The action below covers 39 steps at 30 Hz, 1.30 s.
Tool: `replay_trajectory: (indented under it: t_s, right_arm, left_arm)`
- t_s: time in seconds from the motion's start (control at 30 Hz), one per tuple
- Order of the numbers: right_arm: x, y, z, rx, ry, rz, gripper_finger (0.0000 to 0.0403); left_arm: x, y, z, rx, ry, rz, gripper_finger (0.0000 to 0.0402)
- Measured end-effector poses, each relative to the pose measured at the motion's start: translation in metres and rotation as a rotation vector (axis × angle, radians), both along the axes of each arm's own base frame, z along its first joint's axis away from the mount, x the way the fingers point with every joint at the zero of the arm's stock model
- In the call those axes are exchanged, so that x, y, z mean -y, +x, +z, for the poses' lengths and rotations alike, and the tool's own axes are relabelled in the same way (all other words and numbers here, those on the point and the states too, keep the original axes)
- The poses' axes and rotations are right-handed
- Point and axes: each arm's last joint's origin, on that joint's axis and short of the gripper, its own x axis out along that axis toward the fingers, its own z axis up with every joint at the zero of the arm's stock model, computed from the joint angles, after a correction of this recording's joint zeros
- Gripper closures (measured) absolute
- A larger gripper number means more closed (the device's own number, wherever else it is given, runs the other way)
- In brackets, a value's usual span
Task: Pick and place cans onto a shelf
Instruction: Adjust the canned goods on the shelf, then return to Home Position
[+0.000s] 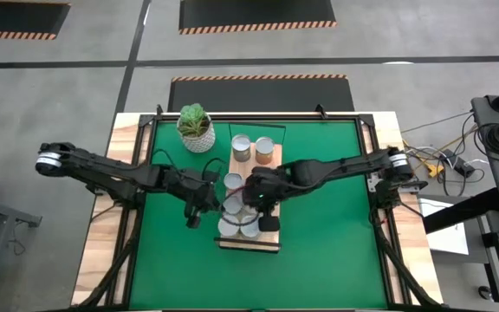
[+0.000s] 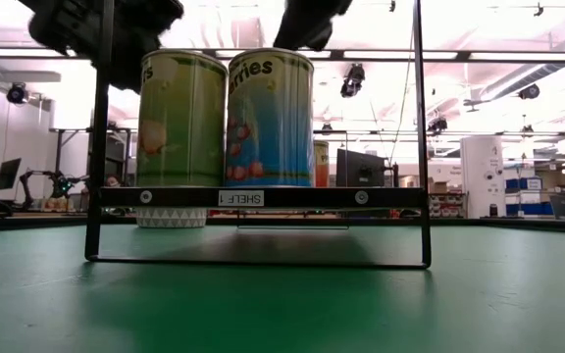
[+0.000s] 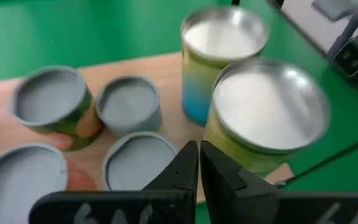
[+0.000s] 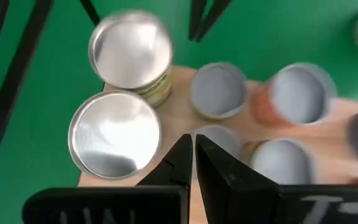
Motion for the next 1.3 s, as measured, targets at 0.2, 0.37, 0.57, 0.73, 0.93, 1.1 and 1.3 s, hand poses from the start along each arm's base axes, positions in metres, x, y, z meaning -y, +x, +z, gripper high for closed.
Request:
replay_trajectory:
  t_s: [0.2, 0.37, 0.57, 0.73, 0.93, 1.1, 1.3]
  right_arm:
    - [-0.003, -0.026, 0.016, 0.192, -0.047, 0.043, 0.0392]
    - [0.000, -0.060, 0.015, 0.380, -0.091, 0.071, 0.0392]
    - [0.015, -0.106, 0.009, 0.599, -0.157, 0.087, 0.0392]
    - [0.024, -0.143, -0.006, 0.699, -0.212, 0.105, 0.0392]
    - [0.030, -0.178, -0.026, 0.791, -0.213, 0.090, 0.0392]
    - [0.034, -0.200, -0.048, 0.813, -0.199, 0.077, 0.0392]
    - [0.036, -0.219, -0.069, 0.872, -0.191, 0.065, 0.0392]
  left_arm:
    - [0.000, -0.029, 0.026, 0.129, -0.019, -0.007, 0.0402]
    - [-0.002, -0.058, 0.038, 0.256, 0.002, -0.026, 0.0402]
    - [-0.006, -0.090, 0.043, 0.390, 0.008, -0.031, 0.0402]
    - [-0.008, -0.110, 0.036, 0.460, 0.002, -0.029, 0.0402]
    - [-0.011, -0.125, 0.020, 0.502, 0.002, 0.034, 0.0402]
    - [-0.014, -0.132, 0.005, 0.522, 0.026, 0.112, 0.0402]
    - [-0.016, -0.139, -0.004, 0.565, 0.025, 0.131, 0.0402]
